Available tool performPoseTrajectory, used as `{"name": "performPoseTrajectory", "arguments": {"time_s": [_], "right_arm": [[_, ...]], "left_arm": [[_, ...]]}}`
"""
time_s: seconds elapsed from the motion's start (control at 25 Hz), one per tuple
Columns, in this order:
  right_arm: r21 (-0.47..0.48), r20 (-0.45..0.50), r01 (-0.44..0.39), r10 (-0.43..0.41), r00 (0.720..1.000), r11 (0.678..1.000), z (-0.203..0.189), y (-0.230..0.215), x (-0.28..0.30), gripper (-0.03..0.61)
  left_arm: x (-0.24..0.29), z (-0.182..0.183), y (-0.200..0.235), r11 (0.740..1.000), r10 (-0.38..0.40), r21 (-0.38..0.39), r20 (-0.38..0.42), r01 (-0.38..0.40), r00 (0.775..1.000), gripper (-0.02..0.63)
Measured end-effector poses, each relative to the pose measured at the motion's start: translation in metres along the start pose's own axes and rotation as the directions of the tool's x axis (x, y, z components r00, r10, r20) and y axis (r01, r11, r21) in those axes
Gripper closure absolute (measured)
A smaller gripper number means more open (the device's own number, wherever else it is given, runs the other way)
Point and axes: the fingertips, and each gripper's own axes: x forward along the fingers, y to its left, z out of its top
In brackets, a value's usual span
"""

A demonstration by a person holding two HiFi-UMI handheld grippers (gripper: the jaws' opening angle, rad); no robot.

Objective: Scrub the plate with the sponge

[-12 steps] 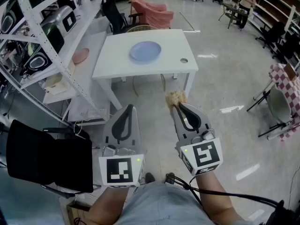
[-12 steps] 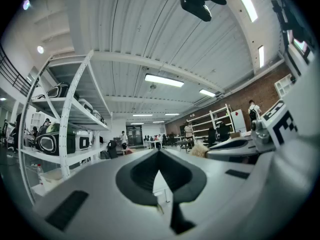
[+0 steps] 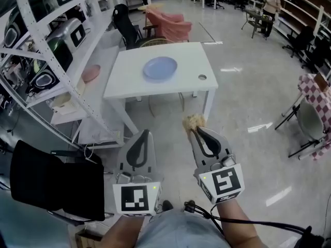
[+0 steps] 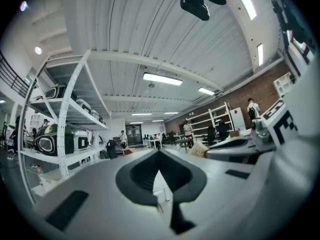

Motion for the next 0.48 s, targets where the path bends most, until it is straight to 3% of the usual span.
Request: {"name": "performPoseTrajectory", "arguments": {"time_s": [0.48], "right_arm": [[0.087, 0.025, -0.002, -0.001, 1.0, 0.996, -0.015, -0.027, -0.011, 0.537]], "left_arm": [[0.008, -0.009, -0.03, 0.999, -0.008, 0.039, -0.051, 0.01, 0.999, 0.6]]}}
